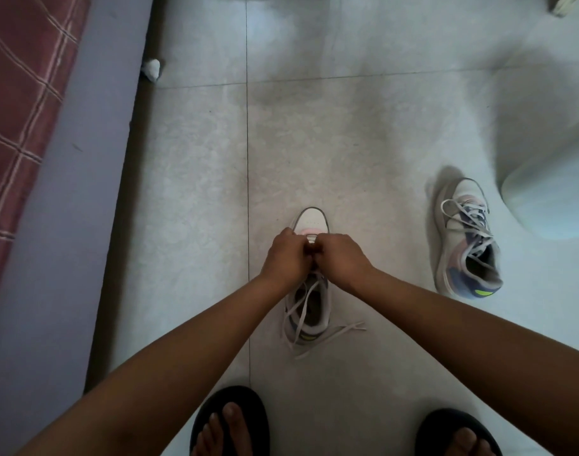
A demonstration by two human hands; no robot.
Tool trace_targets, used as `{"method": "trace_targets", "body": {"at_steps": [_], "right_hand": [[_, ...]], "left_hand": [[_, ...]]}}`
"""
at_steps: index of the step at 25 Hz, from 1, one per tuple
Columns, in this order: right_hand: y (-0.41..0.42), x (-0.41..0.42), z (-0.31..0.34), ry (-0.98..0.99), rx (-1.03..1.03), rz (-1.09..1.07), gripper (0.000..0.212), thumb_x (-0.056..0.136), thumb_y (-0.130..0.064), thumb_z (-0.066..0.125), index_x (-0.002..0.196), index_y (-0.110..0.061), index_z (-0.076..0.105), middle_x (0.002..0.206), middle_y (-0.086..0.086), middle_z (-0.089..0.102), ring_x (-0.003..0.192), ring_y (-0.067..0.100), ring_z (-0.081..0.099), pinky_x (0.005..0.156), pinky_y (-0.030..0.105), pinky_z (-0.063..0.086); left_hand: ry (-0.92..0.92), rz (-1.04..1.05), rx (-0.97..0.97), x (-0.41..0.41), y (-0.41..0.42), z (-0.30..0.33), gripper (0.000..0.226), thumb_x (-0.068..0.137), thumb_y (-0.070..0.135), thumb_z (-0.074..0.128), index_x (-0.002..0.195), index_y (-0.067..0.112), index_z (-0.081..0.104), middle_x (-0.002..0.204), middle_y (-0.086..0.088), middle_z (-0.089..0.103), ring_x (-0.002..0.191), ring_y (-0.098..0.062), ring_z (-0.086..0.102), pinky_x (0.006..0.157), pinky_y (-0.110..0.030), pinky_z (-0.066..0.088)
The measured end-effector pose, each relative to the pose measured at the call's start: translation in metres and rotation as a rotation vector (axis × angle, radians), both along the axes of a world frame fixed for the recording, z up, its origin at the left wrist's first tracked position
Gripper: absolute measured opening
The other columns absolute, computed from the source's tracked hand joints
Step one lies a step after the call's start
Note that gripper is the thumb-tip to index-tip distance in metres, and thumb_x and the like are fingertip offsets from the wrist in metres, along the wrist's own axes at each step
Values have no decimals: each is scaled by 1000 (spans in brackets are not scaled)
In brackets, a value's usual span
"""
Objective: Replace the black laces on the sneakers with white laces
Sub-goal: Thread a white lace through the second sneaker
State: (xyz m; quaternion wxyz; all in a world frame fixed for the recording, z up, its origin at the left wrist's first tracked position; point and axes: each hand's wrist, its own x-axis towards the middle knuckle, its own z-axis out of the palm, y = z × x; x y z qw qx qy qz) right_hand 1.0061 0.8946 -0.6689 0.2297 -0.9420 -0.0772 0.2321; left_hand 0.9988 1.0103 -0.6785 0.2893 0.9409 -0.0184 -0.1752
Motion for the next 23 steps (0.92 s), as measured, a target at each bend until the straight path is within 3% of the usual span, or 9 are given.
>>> {"method": "trace_targets", "body": {"at_steps": [4,9,12,14,17,20,23], "right_hand": [[23,8,7,22,-192,181,34,90,0,47,123,-4,54,119,14,61,105,28,61,83,30,45],[16,-7,-2,-103,-222,260,33,96,-1,38,129,2,42,126,19,51,110,30,56,85,32,44],[-12,-10,-10,-59,-69,212,26,101,-15,32,120,-1,42,124,20,50,104,32,55,73,23,32],[-26,-13,-13,-33,15,189,22,101,-23,33,112,-7,45,118,17,52,91,26,54,68,17,25],[-27,-14,-13,-53,126,95,18,98,-22,44,106,-7,50,109,13,54,86,23,52,71,27,37],[-25,-3,-10,-65,147,88,15,92,-16,56,100,-3,57,102,14,57,92,27,54,79,34,42],[-29,1,-9,-28,134,32,13,92,-12,55,95,0,58,100,15,58,93,28,54,79,34,41]], "left_hand": [[125,68,-23,12,2,2,18,85,0,51,80,-7,66,87,-21,65,83,-32,63,59,-29,38],[49,71,-122,0,9,-2,20,87,4,52,70,-2,61,81,-16,58,75,-26,58,58,-24,38],[25,203,-232,-12,18,-11,13,90,9,56,88,2,66,95,-7,54,86,-12,51,71,-14,35],[-1,273,-282,-27,16,-18,11,92,10,54,90,5,64,101,-7,51,88,-7,48,76,-11,34],[-5,311,-311,-30,11,-18,6,92,13,55,91,10,60,102,-2,48,89,-9,51,87,-23,44],[-14,177,-244,-14,15,-16,12,88,16,61,97,9,62,103,-6,53,91,-17,55,82,-28,47],[-16,176,-180,-8,14,-15,9,88,13,60,87,6,65,94,-10,61,88,-21,57,72,-22,39]]}}
